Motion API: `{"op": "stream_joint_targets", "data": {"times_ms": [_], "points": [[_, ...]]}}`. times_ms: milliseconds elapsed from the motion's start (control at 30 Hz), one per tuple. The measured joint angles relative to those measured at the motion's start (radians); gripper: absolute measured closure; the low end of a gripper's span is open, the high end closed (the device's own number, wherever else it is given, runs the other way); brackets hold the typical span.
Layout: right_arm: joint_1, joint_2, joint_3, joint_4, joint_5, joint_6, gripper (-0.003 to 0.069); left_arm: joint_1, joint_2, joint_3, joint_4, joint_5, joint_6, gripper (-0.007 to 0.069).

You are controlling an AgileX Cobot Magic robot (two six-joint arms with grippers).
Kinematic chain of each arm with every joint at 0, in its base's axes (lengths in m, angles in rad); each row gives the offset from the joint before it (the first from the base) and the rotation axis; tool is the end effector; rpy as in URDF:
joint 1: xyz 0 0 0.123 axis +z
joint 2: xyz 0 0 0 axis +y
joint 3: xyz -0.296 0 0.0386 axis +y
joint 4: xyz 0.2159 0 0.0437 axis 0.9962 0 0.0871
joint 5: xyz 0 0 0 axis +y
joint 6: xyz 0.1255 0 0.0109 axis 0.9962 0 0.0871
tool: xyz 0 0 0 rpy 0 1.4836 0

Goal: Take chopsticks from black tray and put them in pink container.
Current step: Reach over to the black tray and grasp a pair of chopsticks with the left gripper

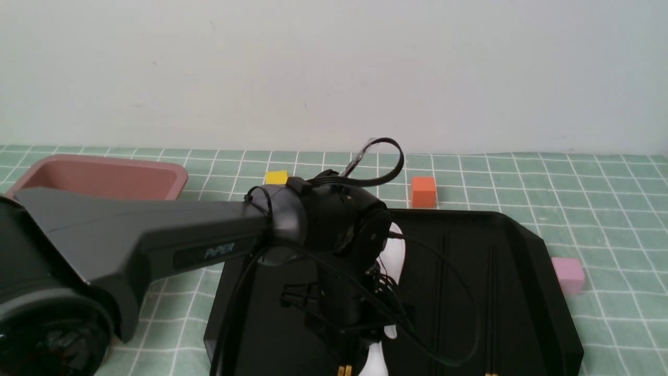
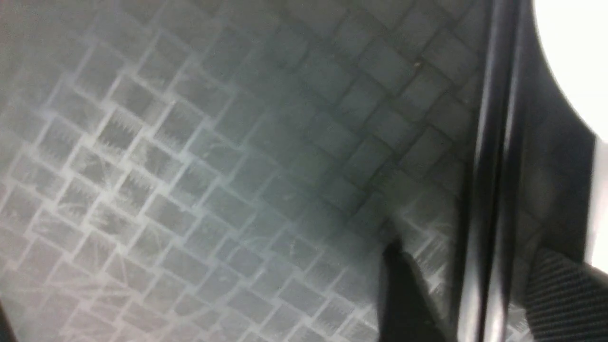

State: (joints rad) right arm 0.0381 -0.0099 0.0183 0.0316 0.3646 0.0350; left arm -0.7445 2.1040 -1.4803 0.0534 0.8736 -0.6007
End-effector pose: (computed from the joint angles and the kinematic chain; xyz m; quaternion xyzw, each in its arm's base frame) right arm 0.0406 0.0030 0.1650 0.0072 0.8005 0.0352 0.5982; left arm 0.3011 -0.2704 0.1434 0.0870 0.9927 -0.0330 0.0763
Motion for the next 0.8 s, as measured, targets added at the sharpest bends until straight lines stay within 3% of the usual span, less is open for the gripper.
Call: {"op": "stream_joint_targets", "data": {"times_ms": [133,200,400,800], "points": [[0.0,0.0,0.0,0.0,0.0,0.0,0.0419,-0.001,0.001,-0.003,-0.006,0.009,0.011,0.0466],[0.0,0.0,0.0,0.0,0.0,0.0,0.0419,-0.001,0.001,-0.004,-0.007,0.012,-0.005,0.0516],[0.0,0.0,0.0,0.0,0.0,0.0,0.0419,-0.001,-0.008,-0.004,-0.009,0.016,-0.035,0.0512],[0.0,0.0,0.0,0.0,0.0,-0.001,0.0419,0.027,-0.273,0.02,0.053,0.21,-0.137,0.0512]]}}
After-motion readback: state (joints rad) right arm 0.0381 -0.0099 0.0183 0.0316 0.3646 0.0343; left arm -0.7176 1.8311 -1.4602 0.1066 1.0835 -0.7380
